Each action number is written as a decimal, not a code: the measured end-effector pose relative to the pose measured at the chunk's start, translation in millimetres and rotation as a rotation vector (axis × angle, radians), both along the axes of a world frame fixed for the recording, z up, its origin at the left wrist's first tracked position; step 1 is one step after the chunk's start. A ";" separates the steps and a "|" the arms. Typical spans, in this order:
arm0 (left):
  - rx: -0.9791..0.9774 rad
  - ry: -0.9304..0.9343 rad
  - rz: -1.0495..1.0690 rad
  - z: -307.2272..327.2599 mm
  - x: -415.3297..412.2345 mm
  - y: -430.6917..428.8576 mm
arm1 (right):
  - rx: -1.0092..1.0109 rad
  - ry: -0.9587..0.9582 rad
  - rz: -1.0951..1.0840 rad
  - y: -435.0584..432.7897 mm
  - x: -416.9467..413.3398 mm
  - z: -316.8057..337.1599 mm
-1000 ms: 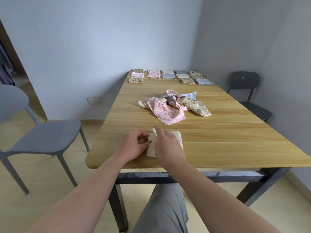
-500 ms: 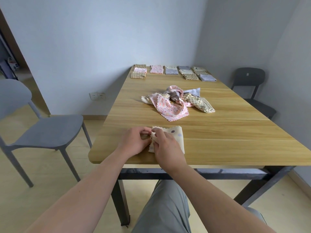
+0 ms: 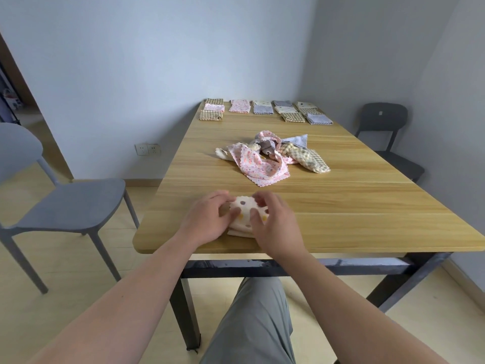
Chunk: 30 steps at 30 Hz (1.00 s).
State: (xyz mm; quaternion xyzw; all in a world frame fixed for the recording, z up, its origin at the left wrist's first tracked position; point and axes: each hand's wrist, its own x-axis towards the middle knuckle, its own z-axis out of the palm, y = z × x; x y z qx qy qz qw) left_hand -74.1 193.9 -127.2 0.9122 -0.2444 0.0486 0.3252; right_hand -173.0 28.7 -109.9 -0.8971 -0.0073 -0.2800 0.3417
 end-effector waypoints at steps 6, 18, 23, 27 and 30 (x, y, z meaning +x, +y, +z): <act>0.332 -0.173 -0.240 5.6 -5.7 -1.9 | -0.163 0.202 -0.113 -36.6 3.0 12.6; 0.603 -0.098 -0.358 17.1 -3.4 -2.3 | -0.336 0.591 0.044 -53.8 3.8 7.2; 0.561 -0.133 -0.365 16.5 -17.1 -21.9 | -0.450 0.657 0.037 -57.1 3.2 9.4; 0.594 -0.083 -0.391 10.9 -18.5 -25.4 | -0.432 0.650 0.039 -57.4 3.5 13.0; 0.629 -0.174 -0.350 18.7 -11.1 -21.1 | -0.419 0.695 0.073 -60.2 3.6 15.7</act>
